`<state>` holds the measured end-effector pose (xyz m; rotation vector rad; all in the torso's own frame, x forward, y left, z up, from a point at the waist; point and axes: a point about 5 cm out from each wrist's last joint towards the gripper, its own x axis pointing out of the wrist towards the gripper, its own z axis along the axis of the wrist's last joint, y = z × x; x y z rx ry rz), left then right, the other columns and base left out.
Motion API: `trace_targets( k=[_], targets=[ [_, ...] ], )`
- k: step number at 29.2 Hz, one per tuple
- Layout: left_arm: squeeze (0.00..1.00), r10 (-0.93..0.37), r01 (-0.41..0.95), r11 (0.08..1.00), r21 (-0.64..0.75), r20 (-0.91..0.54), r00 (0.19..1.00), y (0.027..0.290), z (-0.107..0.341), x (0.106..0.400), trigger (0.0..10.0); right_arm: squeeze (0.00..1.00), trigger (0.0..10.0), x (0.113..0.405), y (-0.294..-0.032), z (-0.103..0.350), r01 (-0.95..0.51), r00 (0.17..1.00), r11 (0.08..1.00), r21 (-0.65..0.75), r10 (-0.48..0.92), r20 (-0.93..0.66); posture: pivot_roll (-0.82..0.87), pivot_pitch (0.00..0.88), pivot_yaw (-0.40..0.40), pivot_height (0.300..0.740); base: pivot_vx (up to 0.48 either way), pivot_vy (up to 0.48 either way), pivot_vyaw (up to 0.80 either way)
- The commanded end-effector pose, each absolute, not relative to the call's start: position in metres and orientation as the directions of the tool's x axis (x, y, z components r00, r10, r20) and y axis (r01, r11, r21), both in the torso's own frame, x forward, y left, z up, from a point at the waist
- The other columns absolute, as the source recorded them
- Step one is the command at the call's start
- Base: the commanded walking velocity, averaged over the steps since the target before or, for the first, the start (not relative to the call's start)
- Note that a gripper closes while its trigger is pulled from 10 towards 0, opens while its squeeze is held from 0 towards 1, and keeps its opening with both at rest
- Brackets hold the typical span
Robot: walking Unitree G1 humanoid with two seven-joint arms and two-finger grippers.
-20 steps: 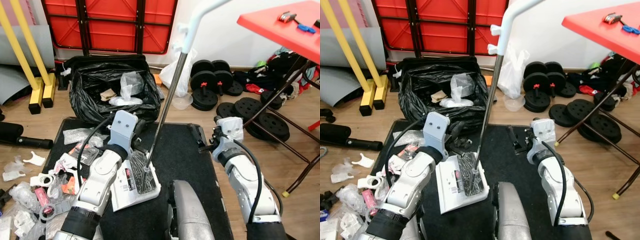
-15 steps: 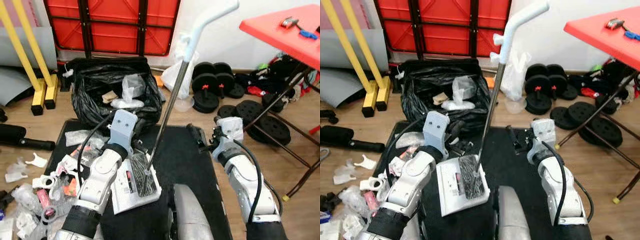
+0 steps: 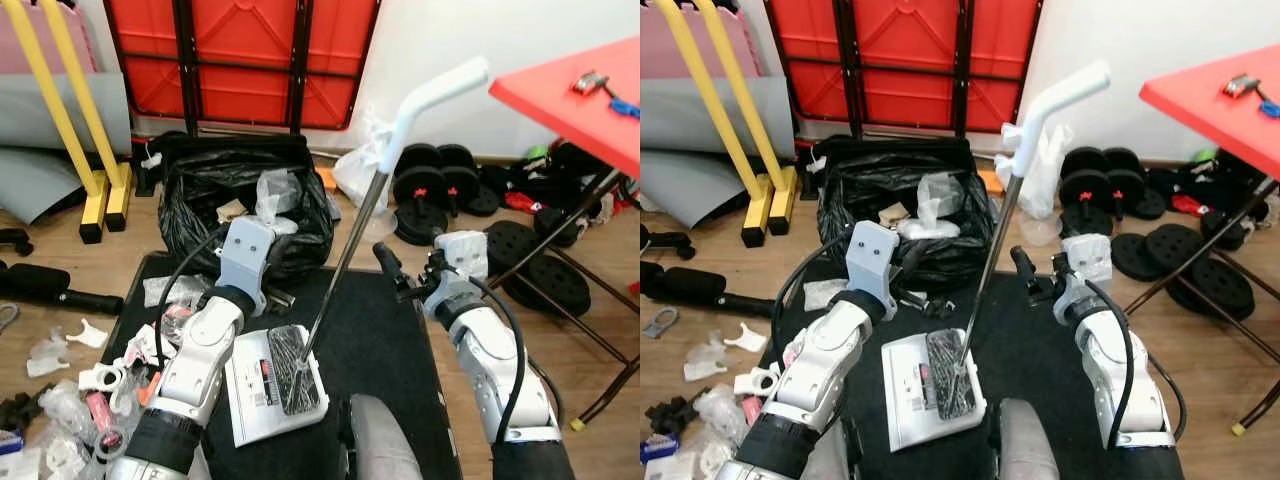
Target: Sweep floor
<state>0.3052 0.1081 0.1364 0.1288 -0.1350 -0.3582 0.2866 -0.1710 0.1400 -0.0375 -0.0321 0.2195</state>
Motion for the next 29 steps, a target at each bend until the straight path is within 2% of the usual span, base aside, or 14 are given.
trace_targets(
  k=[1, 15, 20, 29],
  targets=[
    [0.0, -0.365, 0.348, 0.924, 0.159, 0.101, 0.925, 0.1062, 0.1342, 0.3054, 10.0, 0.0, 10.0, 0.2869, -0.1776, 0.1395, -0.199, 0.979, 0.979, -0.043, 0.2, 0.026, -0.14, 0.026, -0.153, 0.635, 0.0, 0.0, 0.0],
    [0.0, -0.364, 0.349, 0.927, 0.137, 0.109, 0.925, 0.1071, 0.1363, 0.3039, 10.0, 0.0, 10.0, 0.287, -0.1781, 0.1408, -0.199, 0.979, 0.979, -0.041, 0.2, 0.031, -0.15, 0.031, -0.152, 0.68, 0.0, 0.0, 0.0],
    [0.0, -0.339, 0.323, 0.935, 0.148, 0.098, 0.936, 0.1089, 0.1352, 0.3043, 10.0, 0.0, 10.0, 0.2873, -0.1785, 0.141, -0.199, 0.979, 0.979, -0.042, 0.201, 0.03, -0.15, 0.03, -0.153, 0.7, -0.386, 0.0, 0.0],
    [0.0, -0.334, 0.317, 0.934, 0.163, 0.093, 0.938, 0.1087, 0.1354, 0.3054, 10.0, 0.0, 10.0, 0.2874, -0.179, 0.1411, -0.2, 0.979, 0.979, -0.042, 0.201, 0.029, -0.15, 0.032, -0.155, 0.735, 0.0, 0.0, 0.0]
  ],
)
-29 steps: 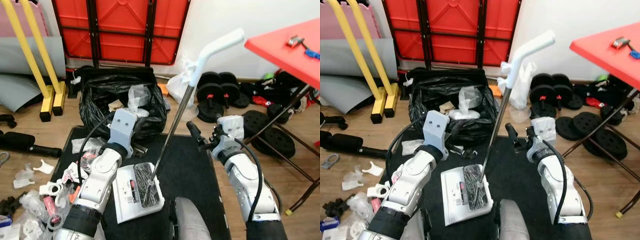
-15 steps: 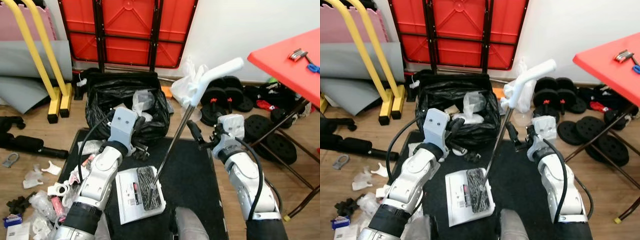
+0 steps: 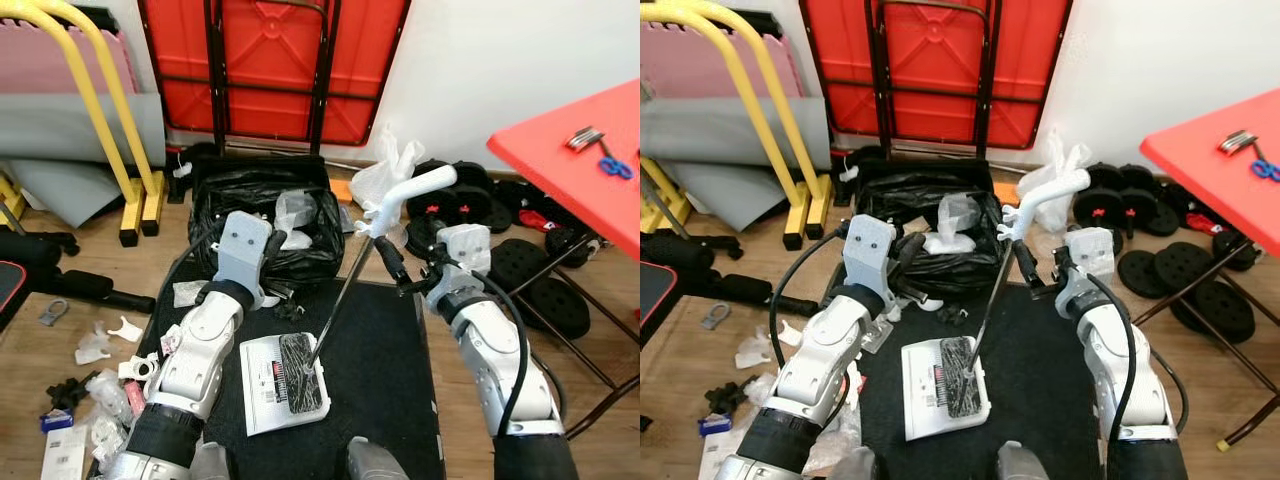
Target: Sweep floor
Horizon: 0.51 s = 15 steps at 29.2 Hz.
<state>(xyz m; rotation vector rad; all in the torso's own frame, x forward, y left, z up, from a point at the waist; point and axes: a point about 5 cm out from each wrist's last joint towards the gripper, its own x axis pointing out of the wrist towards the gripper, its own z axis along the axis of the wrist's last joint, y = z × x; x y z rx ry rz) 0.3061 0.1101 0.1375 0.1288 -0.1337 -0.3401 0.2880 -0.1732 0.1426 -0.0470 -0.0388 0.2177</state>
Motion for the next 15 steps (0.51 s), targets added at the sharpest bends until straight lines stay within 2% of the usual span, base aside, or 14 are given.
trace_targets(
  k=[1, 13, 14, 15],
  targets=[
    [0.0, -0.334, 0.317, 0.934, 0.164, 0.092, 0.938, 0.1089, 0.1354, 0.3056, 10.0, 0.0, 10.0, 0.2875, -0.1789, 0.1411, -0.2, 0.979, 0.979, -0.041, 0.201, 0.028, -0.15, 0.032, -0.154, 0.74, 0.0, 0.0, 0.0],
    [0.0, -0.34, 0.327, 0.934, 0.144, 0.08, 0.937, 0.1107, 0.1355, 0.3071, 10.0, 0.0, 10.0, 0.288, -0.1788, 0.1417, -0.203, 0.979, 0.978, -0.041, 0.204, 0.027, -0.16, 0.032, -0.15, 0.74, 0.0, 0.0, 0.0],
    [0.0, -0.345, 0.332, 0.933, 0.14, 0.082, 0.935, 0.1107, 0.1359, 0.3071, 7.4, 0.0, 10.0, 0.288, -0.1787, 0.1418, -0.204, 0.978, 0.978, -0.041, 0.205, 0.027, -0.16, 0.032, -0.15, 0.74, 0.0, 0.0, 0.0],
    [0.0, -0.345, 0.332, 0.933, 0.14, 0.082, 0.935, 0.1107, 0.1359, 0.3071, 7.4, 0.0, 10.0, 0.288, -0.1787, 0.1418, -0.204, 0.978, 0.978, -0.041, 0.205, 0.027, -0.16, 0.032, -0.15, 0.74, 0.0, 0.0, 0.0]
  ],
)
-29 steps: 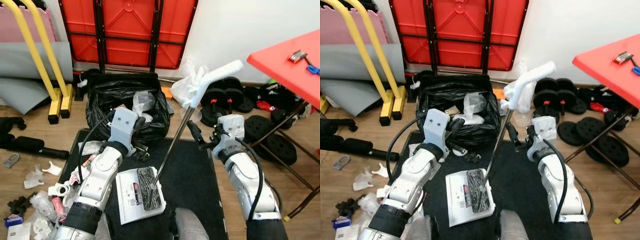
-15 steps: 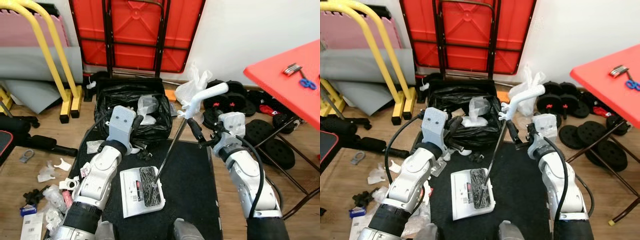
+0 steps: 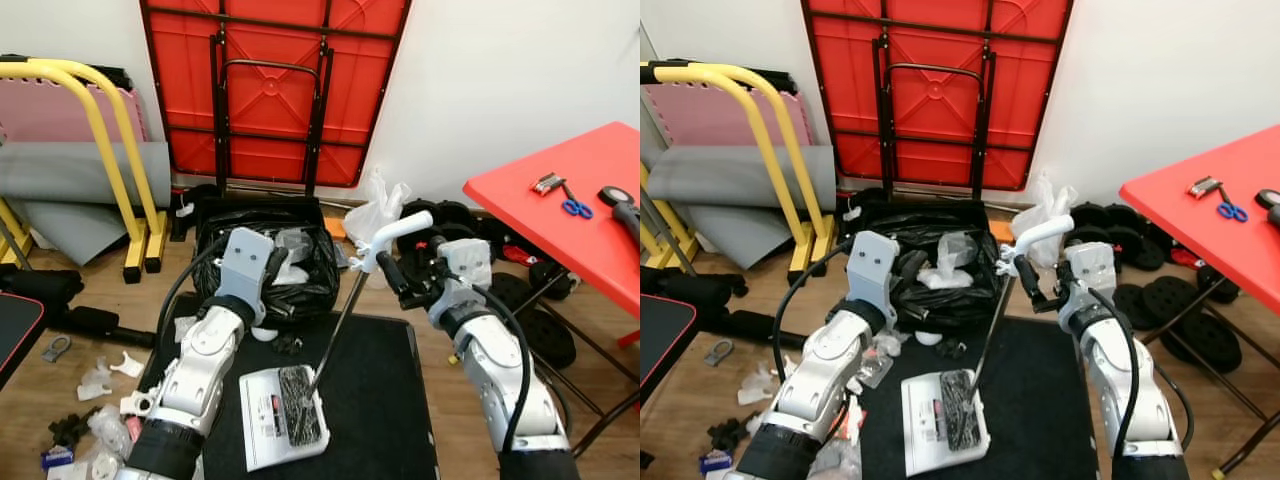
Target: Sweep floor
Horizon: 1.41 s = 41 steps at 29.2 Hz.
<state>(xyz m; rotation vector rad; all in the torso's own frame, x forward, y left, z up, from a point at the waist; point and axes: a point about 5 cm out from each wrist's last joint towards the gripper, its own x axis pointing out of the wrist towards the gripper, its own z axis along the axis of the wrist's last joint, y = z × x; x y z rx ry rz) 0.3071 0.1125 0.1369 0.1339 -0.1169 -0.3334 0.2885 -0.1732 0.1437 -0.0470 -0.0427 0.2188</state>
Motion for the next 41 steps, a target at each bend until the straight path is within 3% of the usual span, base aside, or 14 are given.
trace_targets(
  k=[1, 8, 9, 10, 12, 16, 24, 41],
  targets=[
    [0.0, -0.348, 0.335, 0.933, 0.131, 0.087, 0.934, 0.111, 0.136, 0.307, 0.0, 0.0, 10.0, 0.288, -0.179, 0.142, -0.204, 0.978, 0.978, -0.041, 0.205, 0.027, -0.16, 0.032, -0.15, 0.74, 0.0, 0.0, 0.0],
    [0.0, -0.353, 0.34, 0.931, 0.131, 0.087, 0.932, 0.111, 0.136, 0.307, 0.0, 0.0, 10.0, 0.288, -0.178, 0.142, -0.205, 0.978, 0.978, -0.041, 0.206, 0.028, -0.16, 0.034, -0.147, 0.74, 0.0, 0.0, 0.0],
    [0.0, -0.351, 0.338, 0.931, 0.14, 0.077, 0.933, 0.111, 0.136, 0.307, 3.4, 0.0, 10.0, 0.288, -0.177, 0.144, -0.215, 0.975, 0.976, -0.042, 0.216, 0.042, -0.15, 0.034, -0.144, 0.74, 0.0, 0.0, 0.0],
    [0.0, -0.349, 0.336, 0.93, 0.151, 0.064, 0.935, 0.112, 0.135, 0.308, 9.5, 0.0, 10.0, 0.287, -0.176, 0.145, -0.226, 0.972, 0.973, -0.044, 0.228, 0.051, -0.16, 0.034, -0.144, 0.74, 0.0, 0.0, 0.0],
    [0.0, -0.345, 0.333, 0.93, 0.156, 0.052, 0.937, 0.113, 0.135, 0.309, 10.0, 0.0, 10.0, 0.287, -0.175, 0.147, -0.242, 0.968, 0.968, -0.062, 0.245, 0.055, -0.16, 0.034, -0.142, 0.74, 0.0, 0.0, 0.0],
    [0.0, -0.332, 0.323, 0.934, 0.152, 0.035, 0.943, 0.115, 0.134, 0.309, 10.0, 0.0, 10.0, 0.286, -0.174, 0.148, -0.254, 0.964, 0.963, -0.085, 0.259, 0.054, -0.15, 0.033, -0.139, 0.74, 0.0, 0.0, 0.0],
    [0.0, -0.282, 0.275, 0.947, 0.166, 0.024, 0.959, 0.123, 0.135, 0.309, 10.0, 0.0, 10.0, 0.283, -0.161, 0.146, -0.375, 0.924, 0.92, -0.114, 0.381, 0.039, -0.14, 0.033, -0.135, 0.74, 0.0, 0.0, 0.78],
    [0.0, -0.311, 0.304, 0.937, 0.173, 0.015, 0.95, 0.122, 0.134, 0.305, 10.0, 0.0, 10.0, 0.283, -0.162, 0.143, -0.393, 0.918, 0.917, -0.069, 0.396, 0.033, -0.14, 0.021, -0.129, 0.74, 0.0, 0.0, 0.78]
  ],
)
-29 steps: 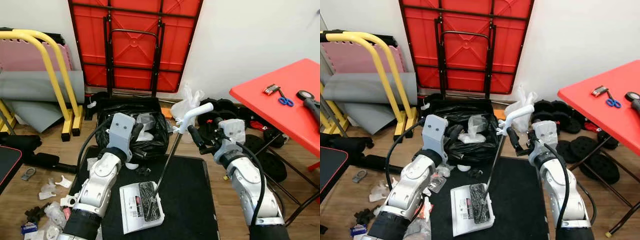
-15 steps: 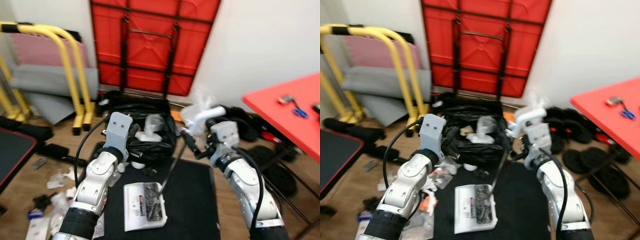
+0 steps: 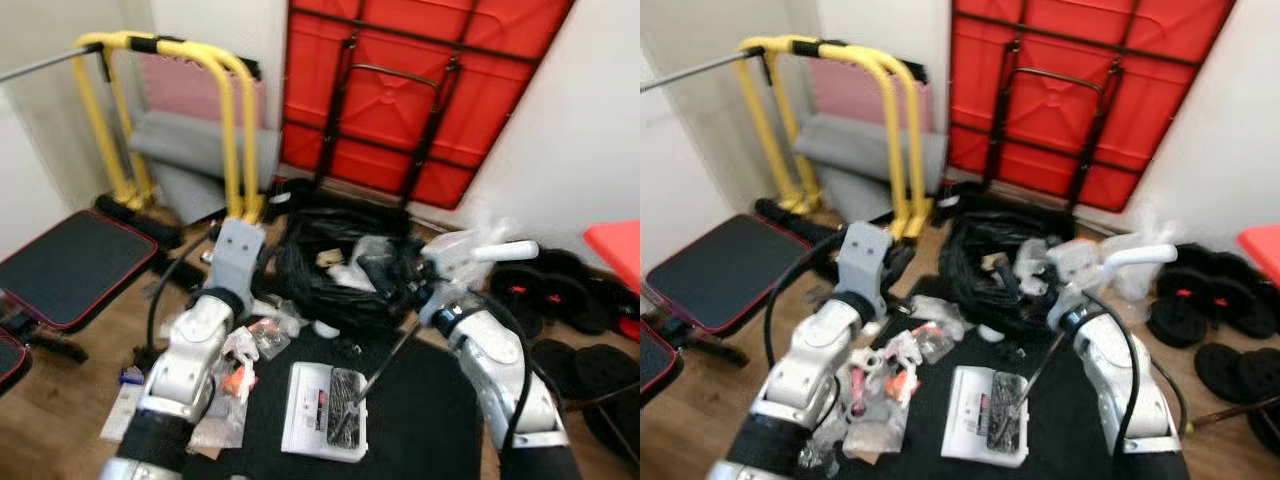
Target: Sweep floor
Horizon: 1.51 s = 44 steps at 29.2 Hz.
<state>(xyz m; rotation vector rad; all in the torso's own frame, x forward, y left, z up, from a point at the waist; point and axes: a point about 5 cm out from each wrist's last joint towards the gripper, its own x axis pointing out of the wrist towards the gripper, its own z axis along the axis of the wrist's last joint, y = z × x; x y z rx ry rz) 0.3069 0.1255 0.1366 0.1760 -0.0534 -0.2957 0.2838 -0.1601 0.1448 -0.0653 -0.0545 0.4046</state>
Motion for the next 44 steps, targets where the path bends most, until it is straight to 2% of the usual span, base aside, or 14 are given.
trace_targets(
  k=[1, 23, 44],
  targets=[
    [0.0, -0.319, 0.312, 0.935, 0.171, 0.017, 0.948, 0.1211, 0.1346, 0.3048, 10.0, 0.0, 10.0, 0.2829, -0.1615, 0.1424, -0.4, 0.915, 0.914, -0.064, 0.403, 0.031, -0.15, 0.021, -0.127, 0.74, 0.0, 0.0, 0.78],
    [0.0, -0.371, 0.364, 0.913, 0.182, 0.004, 0.929, 0.1173, 0.1364, 0.3031, 10.0, 0.0, 10.0, 0.2838, -0.1627, 0.1419, -0.403, 0.914, 0.915, -0.031, 0.404, 0.031, -0.15, 0.032, -0.121, 0.74, 0.0, 0.0, 0.77],
    [0.0, -0.345, 0.343, 0.919, 0.196, -0.024, 0.938, 0.1203, 0.1342, 0.3052, 10.0, 0.0, 10.0, 0.2845, -0.1619, 0.1423, -0.41, 0.911, 0.912, -0.023, 0.411, 0.028, -0.14, 0.038, -0.123, 0.74, 0.0, 0.0, 0.77]
  ],
)
